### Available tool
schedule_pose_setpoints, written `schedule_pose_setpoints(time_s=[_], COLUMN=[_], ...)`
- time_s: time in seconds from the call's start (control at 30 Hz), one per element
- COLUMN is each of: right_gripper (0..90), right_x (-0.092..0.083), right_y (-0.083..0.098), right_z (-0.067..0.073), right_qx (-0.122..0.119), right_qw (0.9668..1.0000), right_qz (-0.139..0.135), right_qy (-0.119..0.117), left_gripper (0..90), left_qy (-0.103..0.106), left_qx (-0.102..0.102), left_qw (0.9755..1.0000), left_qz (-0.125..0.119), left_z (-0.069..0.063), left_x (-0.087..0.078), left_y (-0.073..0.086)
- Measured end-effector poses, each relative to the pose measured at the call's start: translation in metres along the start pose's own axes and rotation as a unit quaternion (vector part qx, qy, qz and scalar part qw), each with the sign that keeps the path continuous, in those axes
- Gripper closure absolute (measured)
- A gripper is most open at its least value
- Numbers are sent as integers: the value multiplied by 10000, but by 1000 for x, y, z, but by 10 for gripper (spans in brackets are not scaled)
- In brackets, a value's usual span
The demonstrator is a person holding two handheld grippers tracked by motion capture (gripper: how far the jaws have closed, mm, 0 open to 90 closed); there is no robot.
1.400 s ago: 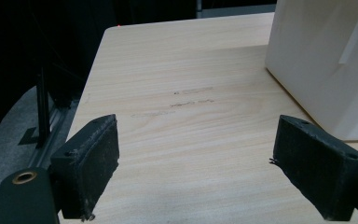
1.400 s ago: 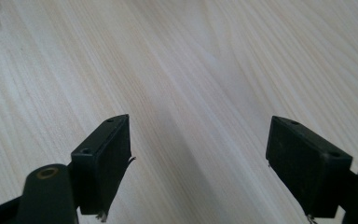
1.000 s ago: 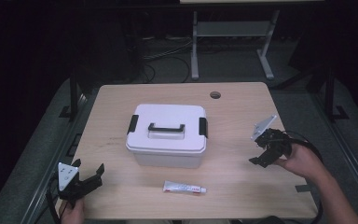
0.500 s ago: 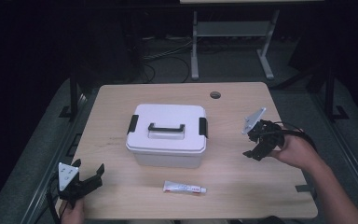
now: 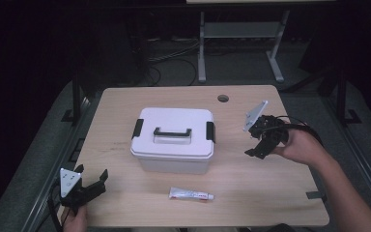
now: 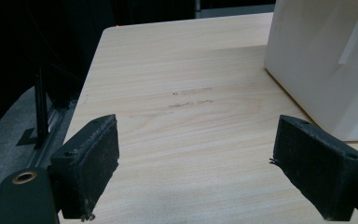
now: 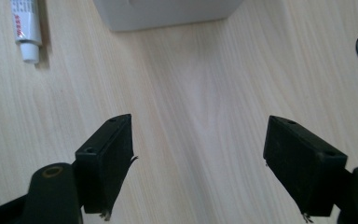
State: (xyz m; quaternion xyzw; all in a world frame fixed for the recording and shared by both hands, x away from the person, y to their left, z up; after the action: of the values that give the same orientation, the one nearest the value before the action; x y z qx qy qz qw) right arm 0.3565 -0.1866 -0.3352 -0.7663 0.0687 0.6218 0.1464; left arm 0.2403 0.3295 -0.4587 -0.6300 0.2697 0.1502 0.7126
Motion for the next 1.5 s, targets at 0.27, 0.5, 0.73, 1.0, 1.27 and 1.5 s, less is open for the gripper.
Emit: schedule_pose_setpoints(time_s=[0.27, 0.5, 0.73, 1.0, 1.27, 1.5], right_gripper=[236, 235, 235, 229, 232, 247], right_x=[-18, -30, -37, -42, -44, -41], right_y=[-18, -38, -53, -76, -101, -122], right_z=[0, 1, 2, 4, 7, 11], right_qx=[-201, -376, -519, -620, -842, -981], right_qw=[9998, 9993, 9986, 9979, 9962, 9949], right_qz=[-50, 51, 87, 156, 213, 244], right_qy=[38, 0, 9, -31, -12, -18], left_gripper=[135, 136, 135, 135, 136, 136], left_qy=[-3, -9, -22, -29, -17, -42], left_qx=[1, -10, -13, -30, -15, 15], left_qw=[10000, 10000, 10000, 10000, 10000, 10000], left_qz=[-5, -19, -29, -44, -40, -72], left_z=[0, 1, 0, 1, 0, 0], left_x=[0, 0, 0, 0, 1, 0], left_y=[0, -1, -1, -1, -1, -2])
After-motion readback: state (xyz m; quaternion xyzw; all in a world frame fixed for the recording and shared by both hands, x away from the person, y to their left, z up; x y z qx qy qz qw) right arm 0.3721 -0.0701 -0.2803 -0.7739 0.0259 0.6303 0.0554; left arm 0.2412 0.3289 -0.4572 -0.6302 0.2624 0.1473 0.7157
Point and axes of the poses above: each handheld gripper's, and its own axes: x roughly forward along the jaws, y roughly out of its underside, z roughly to its left, the point moved 2 cm from there along x, roughly forward along the jaws, and after that the axes turned 13 degrees about z, right-handed, at the moved point
